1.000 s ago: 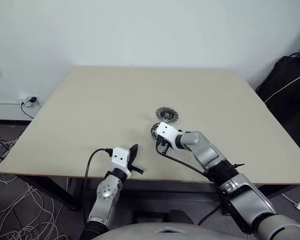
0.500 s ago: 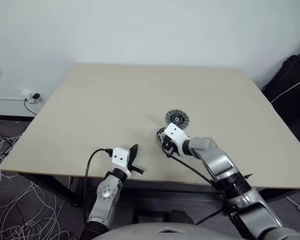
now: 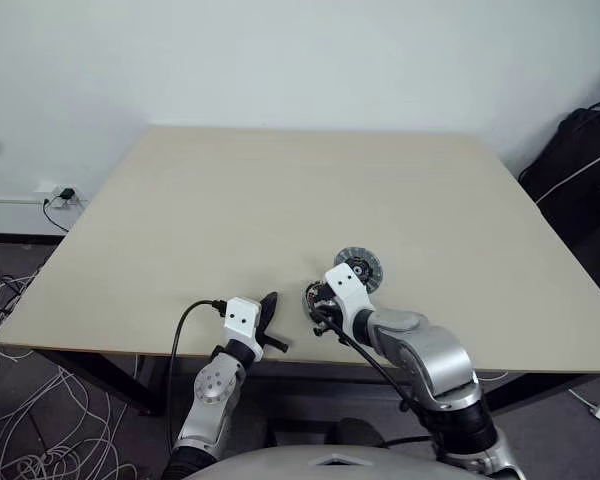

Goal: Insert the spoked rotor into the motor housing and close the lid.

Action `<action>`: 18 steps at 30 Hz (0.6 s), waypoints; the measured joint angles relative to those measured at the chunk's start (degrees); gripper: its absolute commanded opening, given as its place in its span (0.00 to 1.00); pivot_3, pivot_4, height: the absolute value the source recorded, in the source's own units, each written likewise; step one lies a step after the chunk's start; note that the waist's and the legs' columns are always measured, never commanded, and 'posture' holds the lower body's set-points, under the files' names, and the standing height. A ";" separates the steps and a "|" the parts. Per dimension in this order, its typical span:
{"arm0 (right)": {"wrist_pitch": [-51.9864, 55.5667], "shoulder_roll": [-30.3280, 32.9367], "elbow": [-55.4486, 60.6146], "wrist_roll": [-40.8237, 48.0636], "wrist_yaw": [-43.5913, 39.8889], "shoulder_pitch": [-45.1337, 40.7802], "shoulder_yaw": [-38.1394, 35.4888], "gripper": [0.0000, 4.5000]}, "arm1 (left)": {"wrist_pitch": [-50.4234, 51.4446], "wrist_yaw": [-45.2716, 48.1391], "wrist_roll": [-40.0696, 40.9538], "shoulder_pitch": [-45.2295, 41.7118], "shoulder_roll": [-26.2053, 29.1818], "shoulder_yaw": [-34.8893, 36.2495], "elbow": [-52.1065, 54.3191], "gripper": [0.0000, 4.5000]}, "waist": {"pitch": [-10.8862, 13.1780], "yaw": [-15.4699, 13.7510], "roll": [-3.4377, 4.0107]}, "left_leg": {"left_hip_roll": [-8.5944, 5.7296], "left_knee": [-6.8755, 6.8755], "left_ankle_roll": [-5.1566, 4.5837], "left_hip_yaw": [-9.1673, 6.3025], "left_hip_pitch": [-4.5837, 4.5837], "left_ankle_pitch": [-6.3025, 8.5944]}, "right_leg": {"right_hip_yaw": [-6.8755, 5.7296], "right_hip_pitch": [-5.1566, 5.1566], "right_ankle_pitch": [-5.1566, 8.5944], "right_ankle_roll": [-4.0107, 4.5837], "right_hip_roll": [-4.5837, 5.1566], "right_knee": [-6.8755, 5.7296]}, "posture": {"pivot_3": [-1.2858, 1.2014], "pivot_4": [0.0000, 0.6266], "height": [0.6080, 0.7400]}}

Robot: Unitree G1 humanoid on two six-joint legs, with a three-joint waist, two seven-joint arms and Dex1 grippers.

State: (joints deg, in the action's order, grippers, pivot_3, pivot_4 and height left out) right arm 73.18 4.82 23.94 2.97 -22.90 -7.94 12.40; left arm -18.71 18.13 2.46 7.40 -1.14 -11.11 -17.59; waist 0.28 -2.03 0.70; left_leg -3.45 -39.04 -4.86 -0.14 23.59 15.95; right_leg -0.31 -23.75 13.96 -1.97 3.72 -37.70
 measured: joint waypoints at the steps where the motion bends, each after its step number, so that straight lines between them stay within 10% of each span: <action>1: 0.34 -2.46 -1.14 -0.28 2.46 -0.73 -1.52 0.02 | 0.26 0.13 0.00 -0.29 -0.02 -0.09 0.00 0.00 | 0.00 0.05 0.01 | 0.00 -0.01 0.03 0.00 0.00 -0.02 | -0.01 0.00 -0.05 -0.08 -0.01 -0.01 | 0.52 0.00 1.00; 18: 6.86 -9.43 -7.45 5.25 15.76 -8.55 -10.88 0.02 | 0.73 -0.11 0.44 0.22 -0.02 0.14 0.00 0.00 | -0.02 0.33 0.13 | -0.08 0.01 0.05 0.00 -0.05 -0.04 | 0.00 0.00 -0.17 -0.29 -0.01 -0.04 | 0.52 0.00 1.00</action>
State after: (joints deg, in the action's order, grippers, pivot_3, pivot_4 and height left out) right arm 80.05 -4.61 16.48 8.21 -7.14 -16.49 1.52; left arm -17.98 18.02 2.90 7.62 -1.16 -10.97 -17.59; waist 0.26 -1.70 0.83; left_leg -3.53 -39.03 -4.81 -0.14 23.54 15.91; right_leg -0.31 -23.75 13.79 -2.26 3.71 -37.74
